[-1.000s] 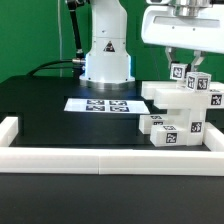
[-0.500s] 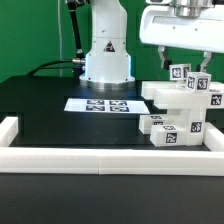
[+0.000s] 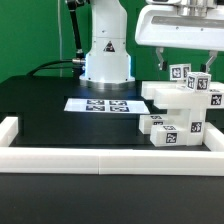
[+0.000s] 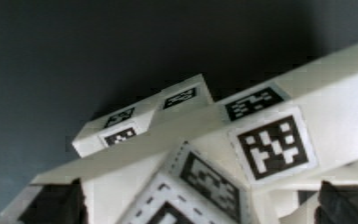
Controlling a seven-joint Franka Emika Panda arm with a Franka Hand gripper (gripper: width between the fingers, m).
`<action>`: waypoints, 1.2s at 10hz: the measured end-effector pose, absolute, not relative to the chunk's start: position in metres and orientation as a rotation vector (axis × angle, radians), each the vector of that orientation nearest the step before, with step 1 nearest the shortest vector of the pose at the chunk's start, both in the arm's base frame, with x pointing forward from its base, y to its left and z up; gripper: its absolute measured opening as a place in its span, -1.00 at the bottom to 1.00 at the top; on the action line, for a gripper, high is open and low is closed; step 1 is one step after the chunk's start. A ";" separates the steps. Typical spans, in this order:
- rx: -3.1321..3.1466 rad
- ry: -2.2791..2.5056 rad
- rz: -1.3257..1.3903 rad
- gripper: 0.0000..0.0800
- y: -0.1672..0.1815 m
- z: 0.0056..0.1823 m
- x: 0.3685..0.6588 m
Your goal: Assemble chair
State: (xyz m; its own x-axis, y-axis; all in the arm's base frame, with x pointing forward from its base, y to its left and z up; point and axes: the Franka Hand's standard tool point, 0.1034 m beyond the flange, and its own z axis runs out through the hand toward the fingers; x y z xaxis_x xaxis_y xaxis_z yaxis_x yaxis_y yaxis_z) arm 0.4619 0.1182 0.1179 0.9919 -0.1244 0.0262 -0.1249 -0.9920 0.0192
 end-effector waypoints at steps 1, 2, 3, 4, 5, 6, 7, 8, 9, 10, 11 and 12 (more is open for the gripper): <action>3.119 -0.066 0.038 0.62 0.118 0.118 0.462; 3.119 0.026 0.037 0.62 0.118 0.118 0.462; 3.117 0.092 0.036 0.62 0.118 0.118 0.462; 3.109 0.230 0.034 0.62 0.118 0.118 0.462; 3.096 0.353 0.033 0.62 0.117 0.118 0.462; 3.081 0.460 0.031 0.62 0.117 0.118 0.463; 3.063 0.564 0.030 0.62 0.116 0.118 0.463; 3.046 0.646 0.029 0.62 0.116 0.118 0.463; 3.020 0.755 0.027 0.62 0.115 0.118 0.463; 3.016 0.771 0.027 0.62 0.115 0.118 0.463; 3.017 0.768 0.027 0.62 0.115 0.118 0.463; 3.017 0.768 0.026 0.32 0.115 0.118 0.463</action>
Offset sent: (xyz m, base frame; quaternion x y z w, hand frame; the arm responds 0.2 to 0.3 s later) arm 0.0011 0.0006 0.0027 0.0036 -0.0018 -0.1965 0.9805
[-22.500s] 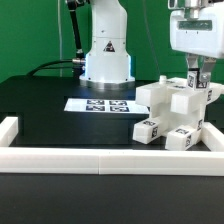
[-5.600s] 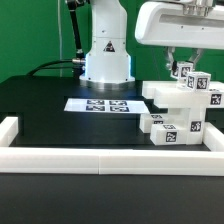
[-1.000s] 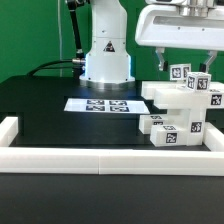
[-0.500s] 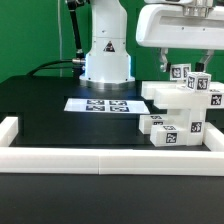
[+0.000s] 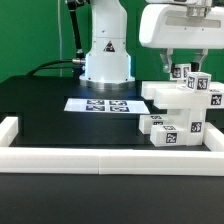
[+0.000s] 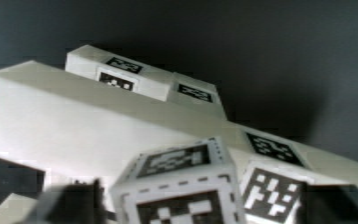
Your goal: Assemble chair
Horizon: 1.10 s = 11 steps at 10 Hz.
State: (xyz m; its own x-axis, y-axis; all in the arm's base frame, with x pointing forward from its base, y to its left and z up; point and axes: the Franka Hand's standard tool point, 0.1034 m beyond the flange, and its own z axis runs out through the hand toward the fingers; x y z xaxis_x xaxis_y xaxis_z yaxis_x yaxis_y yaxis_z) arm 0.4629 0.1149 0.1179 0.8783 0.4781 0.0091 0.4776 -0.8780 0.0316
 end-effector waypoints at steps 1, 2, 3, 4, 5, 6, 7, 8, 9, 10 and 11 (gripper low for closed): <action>3.017 0.768 0.026 -0.02 0.115 0.118 0.463; 3.017 0.768 0.026 -0.02 0.115 0.118 0.463; 3.017 0.768 0.025 -0.28 0.115 0.118 0.463; 3.017 0.768 0.026 -0.28 0.115 0.118 0.463; 3.029 0.721 0.026 -0.28 0.115 0.118 0.463; 3.032 0.708 0.026 -0.28 0.115 0.118 0.463; 3.069 0.541 0.026 -0.28 0.115 0.117 0.463; 3.097 0.356 0.024 -0.28 0.114 0.118 0.464; 3.107 0.292 0.023 -0.28 0.113 0.118 0.464; 3.129 0.126 0.023 -0.28 0.113 0.118 0.464; 3.141 0.029 0.022 -0.28 0.112 0.118 0.464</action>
Offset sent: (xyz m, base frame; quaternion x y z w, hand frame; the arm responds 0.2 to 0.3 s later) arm 0.0000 0.0000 0.0000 0.0000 0.0000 0.0000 1.0000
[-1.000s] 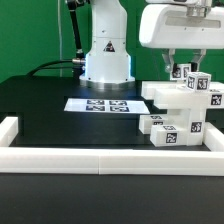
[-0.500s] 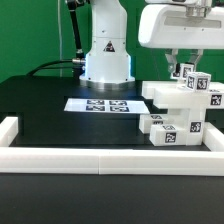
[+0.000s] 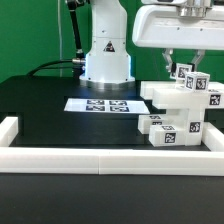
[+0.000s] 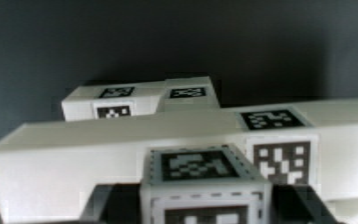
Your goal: Assemble chair
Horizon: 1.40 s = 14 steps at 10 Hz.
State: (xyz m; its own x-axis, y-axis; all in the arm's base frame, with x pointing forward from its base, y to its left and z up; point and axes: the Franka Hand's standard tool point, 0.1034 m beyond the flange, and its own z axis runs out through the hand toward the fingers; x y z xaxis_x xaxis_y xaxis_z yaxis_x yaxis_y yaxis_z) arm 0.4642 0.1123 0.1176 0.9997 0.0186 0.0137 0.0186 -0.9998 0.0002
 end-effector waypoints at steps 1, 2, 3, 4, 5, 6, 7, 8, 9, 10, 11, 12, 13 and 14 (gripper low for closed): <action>3.151 -0.065 0.020 -0.28 0.112 0.118 0.464; 3.153 -0.189 0.020 -0.28 0.112 0.118 0.464; 3.147 -0.312 0.019 -0.28 0.113 0.118 0.464; 3.138 -0.394 0.018 -0.28 0.113 0.118 0.465; 3.118 -0.537 0.017 -0.28 0.113 0.118 0.465; 3.099 -0.642 0.016 -0.28 0.113 0.118 0.465; 3.077 -0.754 0.014 -0.28 0.113 0.118 0.465; 3.058 -0.844 0.011 -0.28 0.113 0.118 0.465; 3.048 -0.880 0.011 -0.28 0.113 0.118 0.465; 3.018 -0.982 0.009 -0.28 0.113 0.118 0.465; 2.995 -1.053 0.007 -0.28 0.113 0.118 0.465; 2.955 -1.160 0.004 -0.28 0.114 0.118 0.465; 2.924 -1.235 0.003 -0.28 0.114 0.118 0.464; 2.935 -1.209 0.003 -0.28 0.114 0.117 0.464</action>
Offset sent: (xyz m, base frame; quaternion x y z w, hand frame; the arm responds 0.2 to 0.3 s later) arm 0.0006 -0.0018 0.0002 0.0021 -0.0018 0.1379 0.9904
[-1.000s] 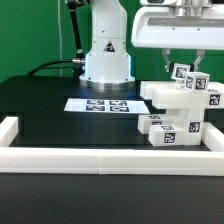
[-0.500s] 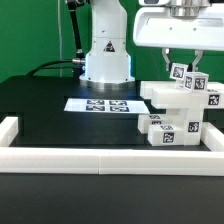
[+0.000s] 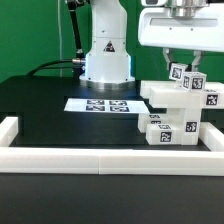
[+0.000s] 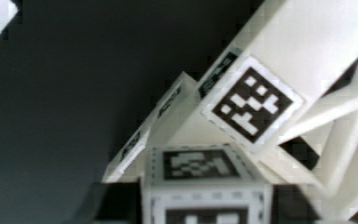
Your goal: Assemble chair
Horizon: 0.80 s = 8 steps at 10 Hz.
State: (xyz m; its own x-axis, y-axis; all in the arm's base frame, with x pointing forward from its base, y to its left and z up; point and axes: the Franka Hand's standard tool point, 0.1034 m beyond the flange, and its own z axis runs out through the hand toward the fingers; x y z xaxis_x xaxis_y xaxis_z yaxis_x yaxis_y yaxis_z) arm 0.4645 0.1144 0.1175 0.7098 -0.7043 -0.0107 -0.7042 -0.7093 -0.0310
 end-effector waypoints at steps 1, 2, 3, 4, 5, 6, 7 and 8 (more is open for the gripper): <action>-2.877 1.179 -0.003 0.17 0.115 0.117 0.464; -2.946 1.054 -0.018 0.46 0.118 0.117 0.463; -2.963 1.019 -0.024 0.46 0.121 0.118 0.462; -2.992 0.917 -0.033 0.59 0.123 0.119 0.461; -3.045 0.717 -0.044 0.61 0.123 0.118 0.460; -3.064 0.636 -0.042 0.61 0.122 0.118 0.460; -3.082 0.550 -0.043 0.61 0.122 0.118 0.460; -3.103 0.425 -0.043 0.62 0.122 0.117 0.460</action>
Offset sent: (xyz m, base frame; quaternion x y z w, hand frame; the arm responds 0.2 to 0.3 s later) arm -0.0086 0.0037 0.0078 0.0079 0.0302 -0.0855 0.9958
